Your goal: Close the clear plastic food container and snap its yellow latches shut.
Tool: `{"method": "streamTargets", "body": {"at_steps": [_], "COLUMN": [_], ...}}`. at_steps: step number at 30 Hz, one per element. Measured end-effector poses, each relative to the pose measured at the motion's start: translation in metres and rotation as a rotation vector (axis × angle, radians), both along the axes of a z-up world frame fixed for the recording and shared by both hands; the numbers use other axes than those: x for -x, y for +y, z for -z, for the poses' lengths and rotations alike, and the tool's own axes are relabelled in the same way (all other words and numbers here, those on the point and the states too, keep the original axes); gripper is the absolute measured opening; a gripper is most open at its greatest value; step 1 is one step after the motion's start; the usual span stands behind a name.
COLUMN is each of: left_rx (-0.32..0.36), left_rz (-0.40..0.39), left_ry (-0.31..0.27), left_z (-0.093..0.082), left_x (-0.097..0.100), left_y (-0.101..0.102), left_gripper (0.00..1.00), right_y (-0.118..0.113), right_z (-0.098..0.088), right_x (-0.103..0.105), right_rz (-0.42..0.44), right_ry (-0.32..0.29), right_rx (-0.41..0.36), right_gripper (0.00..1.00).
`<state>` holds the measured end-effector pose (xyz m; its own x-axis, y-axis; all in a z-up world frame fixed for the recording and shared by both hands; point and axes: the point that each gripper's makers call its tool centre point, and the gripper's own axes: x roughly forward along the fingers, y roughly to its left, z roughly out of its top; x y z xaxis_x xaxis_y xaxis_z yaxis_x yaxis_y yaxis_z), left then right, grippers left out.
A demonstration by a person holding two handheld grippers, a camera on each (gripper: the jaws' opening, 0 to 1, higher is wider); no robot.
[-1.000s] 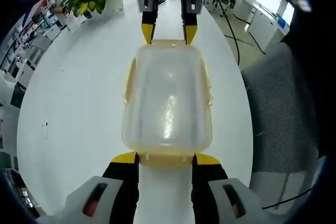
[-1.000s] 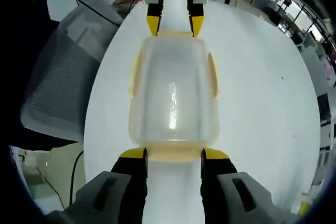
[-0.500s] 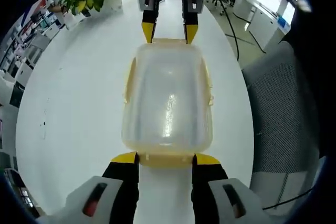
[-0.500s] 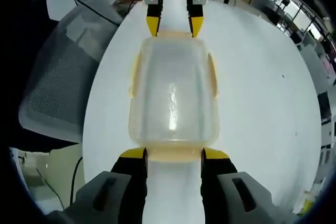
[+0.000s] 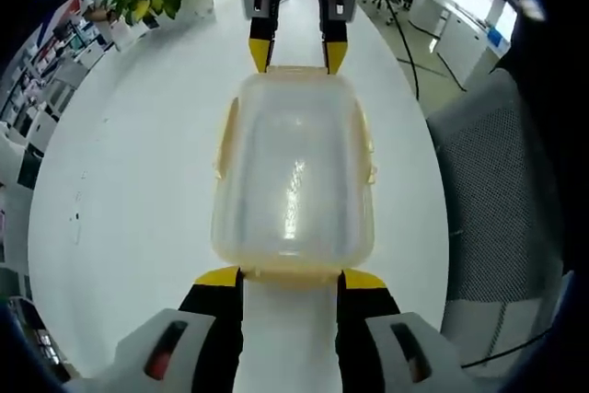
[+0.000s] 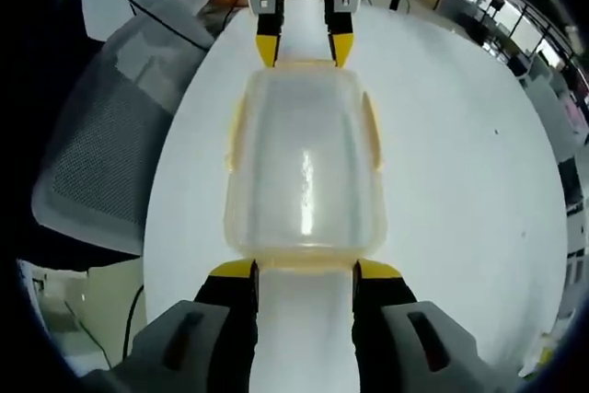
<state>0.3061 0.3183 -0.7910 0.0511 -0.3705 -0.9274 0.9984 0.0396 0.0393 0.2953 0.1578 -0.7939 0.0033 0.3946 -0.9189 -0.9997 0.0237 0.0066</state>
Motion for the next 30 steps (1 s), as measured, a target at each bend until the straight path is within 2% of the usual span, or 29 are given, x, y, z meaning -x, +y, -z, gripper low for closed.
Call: {"method": "streamTargets", "body": {"at_steps": [8,10,18,24,27,30], "left_rx": [0.001,-0.004,-0.008,-0.01,-0.003,-0.009], "left_rz": [0.016,0.026,0.021,0.033,0.018,0.016], "left_ry": [-0.002,-0.021,-0.024,-0.025,-0.026,-0.015], "left_z": [0.0003,-0.0005,-0.0002,0.0004,0.0003,0.0023], "left_x": [0.0003,-0.0022,-0.0022,-0.0013,-0.0023,-0.0012], "left_y": [-0.0001,0.0008,0.001,0.001,-0.0007,0.0007], "left_gripper": [0.34,0.34,0.35,0.37,0.42,0.41], "right_y": [0.0007,0.0013,0.0005,-0.0002,-0.0024,-0.0038], "right_z": [-0.0004,-0.0004,-0.0001,-0.0002,0.0007,-0.0022], "right_x": [0.0001,-0.0002,-0.0002,0.0001,-0.0009,-0.0036], "right_rz": [-0.013,-0.007,0.029,0.026,0.038,0.087], "right_ry": [-0.002,-0.006,0.004,-0.003,0.0,0.017], "right_rx": [-0.011,-0.02,-0.039,-0.032,-0.029,-0.048], "right_gripper": [0.38,0.38,0.38,0.38,0.38,0.4]}}
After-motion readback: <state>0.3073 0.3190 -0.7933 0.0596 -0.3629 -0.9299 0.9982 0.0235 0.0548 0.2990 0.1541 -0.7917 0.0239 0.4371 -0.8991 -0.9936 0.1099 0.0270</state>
